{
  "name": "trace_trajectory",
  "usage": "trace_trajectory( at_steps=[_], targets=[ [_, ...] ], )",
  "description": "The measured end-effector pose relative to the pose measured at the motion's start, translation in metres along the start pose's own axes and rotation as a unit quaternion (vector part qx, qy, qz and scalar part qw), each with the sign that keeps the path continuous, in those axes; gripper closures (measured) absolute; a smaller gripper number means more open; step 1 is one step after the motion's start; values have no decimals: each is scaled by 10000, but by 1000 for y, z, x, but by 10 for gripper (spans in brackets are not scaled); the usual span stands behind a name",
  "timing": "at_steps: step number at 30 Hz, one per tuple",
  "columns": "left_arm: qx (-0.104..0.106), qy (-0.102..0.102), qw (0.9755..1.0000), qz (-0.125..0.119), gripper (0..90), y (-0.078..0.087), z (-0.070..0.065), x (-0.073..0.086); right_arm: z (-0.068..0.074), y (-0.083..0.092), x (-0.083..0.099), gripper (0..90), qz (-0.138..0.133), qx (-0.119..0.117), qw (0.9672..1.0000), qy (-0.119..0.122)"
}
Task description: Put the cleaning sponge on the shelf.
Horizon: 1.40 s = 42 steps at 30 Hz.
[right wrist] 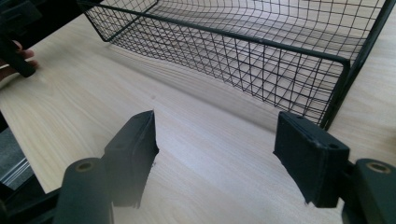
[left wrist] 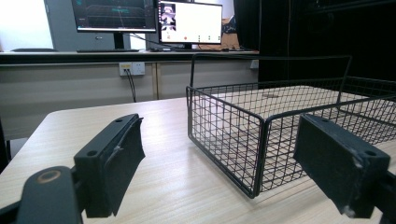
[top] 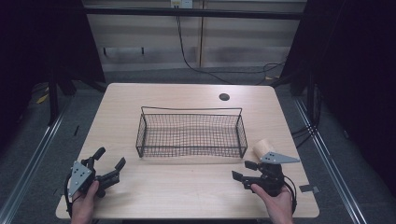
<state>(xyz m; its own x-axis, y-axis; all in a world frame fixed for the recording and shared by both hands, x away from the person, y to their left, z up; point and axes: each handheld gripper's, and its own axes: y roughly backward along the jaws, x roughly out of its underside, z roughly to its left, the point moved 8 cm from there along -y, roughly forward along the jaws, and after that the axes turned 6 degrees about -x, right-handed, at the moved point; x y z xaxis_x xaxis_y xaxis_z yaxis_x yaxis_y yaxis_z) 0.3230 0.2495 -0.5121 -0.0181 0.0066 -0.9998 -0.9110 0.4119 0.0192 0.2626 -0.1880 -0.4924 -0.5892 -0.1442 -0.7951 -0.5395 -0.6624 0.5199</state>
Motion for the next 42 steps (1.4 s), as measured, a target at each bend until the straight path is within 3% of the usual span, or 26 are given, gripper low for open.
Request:
trace_trajectory(
  at_steps=[5, 8, 13, 18, 21, 23, 25, 28, 33, 42],
  targets=[
    [-2, 6, 10000, -3, 155, 0, 0, 0, -3, 0, 2, 314, 154, 66, 9999, 1],
    [-49, 2, 10000, 1, 155, 0, 1, 0, -1, 0, 3, 347, 337, -51, 9994, -28],
    [-8, 4, 10000, -2, 155, 0, 0, 0, 5, -1, 4, 333, 572, -203, 9980, -168],
    [-13, 0, 10000, -2, 155, 0, 0, 0, 2, 4, 7, 290, 891, -154, 9952, -380],
    [-12, -3, 10000, -2, 156, 0, 0, 0, 0, 9, 4, 286, 917, -137, 9948, -417],
    [-11, 2, 10000, -3, 156, 0, 0, 0, -5, 15, 1, 268, 952, -30, 9944, -458],
    [-8, 5, 10000, -4, 156, 0, 0, 0, -6, 17, -1, 268, 1046, -131, 9929, -559],
    [-9, 5, 10000, -4, 156, 0, 0, 0, -11, 22, -4, 267, 1065, -75, 9926, -580],
    [-6, 4, 10000, -3, 158, 0, 0, 0, -30, 39, -8, 254, 1370, -126, 9879, -722],
    [-5, 7, 10000, -4, 158, 0, 0, 0, -46, 36, -11, 190, 1574, -66, 9833, -915]
  ],
)
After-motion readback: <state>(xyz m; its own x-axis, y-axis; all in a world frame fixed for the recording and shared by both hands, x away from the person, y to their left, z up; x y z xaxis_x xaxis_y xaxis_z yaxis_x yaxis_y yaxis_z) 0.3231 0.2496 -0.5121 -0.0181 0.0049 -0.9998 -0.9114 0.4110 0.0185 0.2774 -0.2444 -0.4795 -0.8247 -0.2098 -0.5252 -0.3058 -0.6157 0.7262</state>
